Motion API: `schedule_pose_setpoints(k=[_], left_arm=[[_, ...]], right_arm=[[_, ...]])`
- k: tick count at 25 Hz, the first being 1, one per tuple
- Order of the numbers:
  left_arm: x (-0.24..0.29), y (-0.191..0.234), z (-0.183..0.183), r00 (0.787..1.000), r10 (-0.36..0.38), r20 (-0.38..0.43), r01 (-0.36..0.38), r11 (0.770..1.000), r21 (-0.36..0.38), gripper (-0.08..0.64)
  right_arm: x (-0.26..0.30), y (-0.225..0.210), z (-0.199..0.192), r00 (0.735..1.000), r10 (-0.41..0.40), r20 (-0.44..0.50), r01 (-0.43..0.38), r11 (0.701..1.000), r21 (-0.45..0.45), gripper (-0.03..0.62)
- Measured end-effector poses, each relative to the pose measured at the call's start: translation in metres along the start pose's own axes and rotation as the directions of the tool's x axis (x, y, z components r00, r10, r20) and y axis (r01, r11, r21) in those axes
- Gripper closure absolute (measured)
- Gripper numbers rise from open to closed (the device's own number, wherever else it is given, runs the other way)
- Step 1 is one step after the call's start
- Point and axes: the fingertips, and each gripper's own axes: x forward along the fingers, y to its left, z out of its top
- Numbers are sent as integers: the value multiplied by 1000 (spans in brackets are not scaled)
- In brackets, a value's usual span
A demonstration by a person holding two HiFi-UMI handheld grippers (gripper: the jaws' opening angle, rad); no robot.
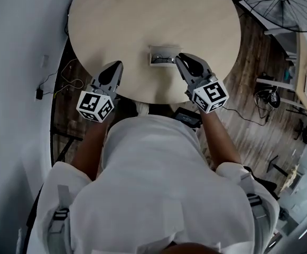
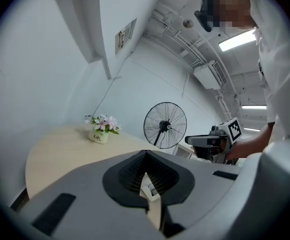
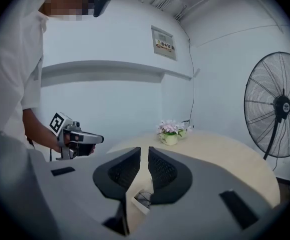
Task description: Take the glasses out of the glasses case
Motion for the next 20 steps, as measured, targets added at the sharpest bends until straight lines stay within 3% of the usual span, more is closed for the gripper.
schedule_pose_setpoints(k=[3,7,11,15,20], left_arm=[[10,5,-8,999,-35,-5,35,999,-15,548],[23,5,-17,998,-68,-11,67,995,-68,548],[41,5,-27,997,-72,-29,70,996,-60,548],[54,15,-48,999,-34,-40,30,996,-89,548],[52,16,-62,1000,14,-18,-16,996,-92,548]], right_arm=[[-4,-1,-15,998,5,-69,-6,1000,-19,483],[-6,-8,-40,977,80,-196,-89,995,-35,474],[7,-30,-56,941,115,-317,-165,977,-136,466],[36,-32,-82,874,198,-443,-312,929,-200,465],[62,-22,-119,755,287,-589,-486,848,-211,465]])
